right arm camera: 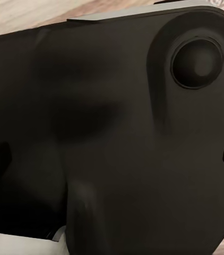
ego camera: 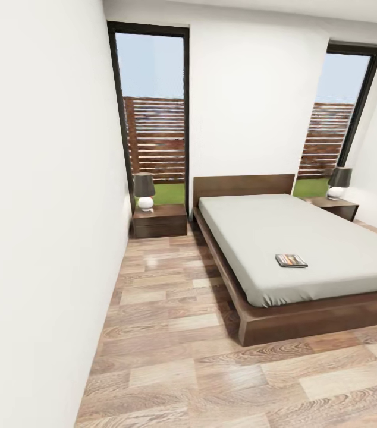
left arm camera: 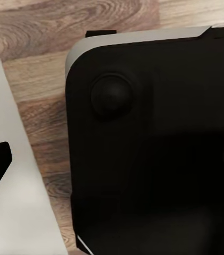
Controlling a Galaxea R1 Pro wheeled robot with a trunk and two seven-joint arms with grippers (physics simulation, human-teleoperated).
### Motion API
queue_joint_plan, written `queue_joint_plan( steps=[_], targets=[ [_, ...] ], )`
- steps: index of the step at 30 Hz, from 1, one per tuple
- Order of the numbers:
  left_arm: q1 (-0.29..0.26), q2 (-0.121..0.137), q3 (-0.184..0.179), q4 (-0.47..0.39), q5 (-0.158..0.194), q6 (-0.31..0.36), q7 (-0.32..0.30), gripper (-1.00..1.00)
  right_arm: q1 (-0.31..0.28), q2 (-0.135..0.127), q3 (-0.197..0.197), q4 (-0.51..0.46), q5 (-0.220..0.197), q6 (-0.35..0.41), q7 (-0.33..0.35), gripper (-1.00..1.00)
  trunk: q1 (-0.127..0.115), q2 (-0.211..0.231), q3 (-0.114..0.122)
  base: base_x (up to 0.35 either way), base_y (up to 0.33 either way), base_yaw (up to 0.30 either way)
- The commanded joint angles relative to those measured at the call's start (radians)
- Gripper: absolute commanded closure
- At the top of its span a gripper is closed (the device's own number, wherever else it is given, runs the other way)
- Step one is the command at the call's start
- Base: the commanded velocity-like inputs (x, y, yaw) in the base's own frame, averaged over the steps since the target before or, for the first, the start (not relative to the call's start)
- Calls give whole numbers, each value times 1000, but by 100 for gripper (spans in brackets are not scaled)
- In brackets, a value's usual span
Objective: In the bedroom, move the book from the bed onto either nightstand, and place the two sandals side by side next to the bed.
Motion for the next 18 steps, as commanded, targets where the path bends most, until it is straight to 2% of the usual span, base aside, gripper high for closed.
queue_joint_plan(
  steps=[1, 8, 18],
  targets=[
    [-1, 0, -1, 1, -1, -3, 0, -100, -1, 0, -6, 1, -1, -4, 1, -100, 0, -1, -1, -1, 60, 0],
    [-1, 1, -1, 2, -1, -3, 0, -100, -1, 0, -6, 1, -1, -4, 1, -100, 0, -1, -1, -1, 104, 0],
    [-1, 0, -1, 1, -1, -4, 0, -100, -1, 0, -6, 1, -1, -4, 1, -100, 0, -1, -1, 0, 36, 0]
  ],
)
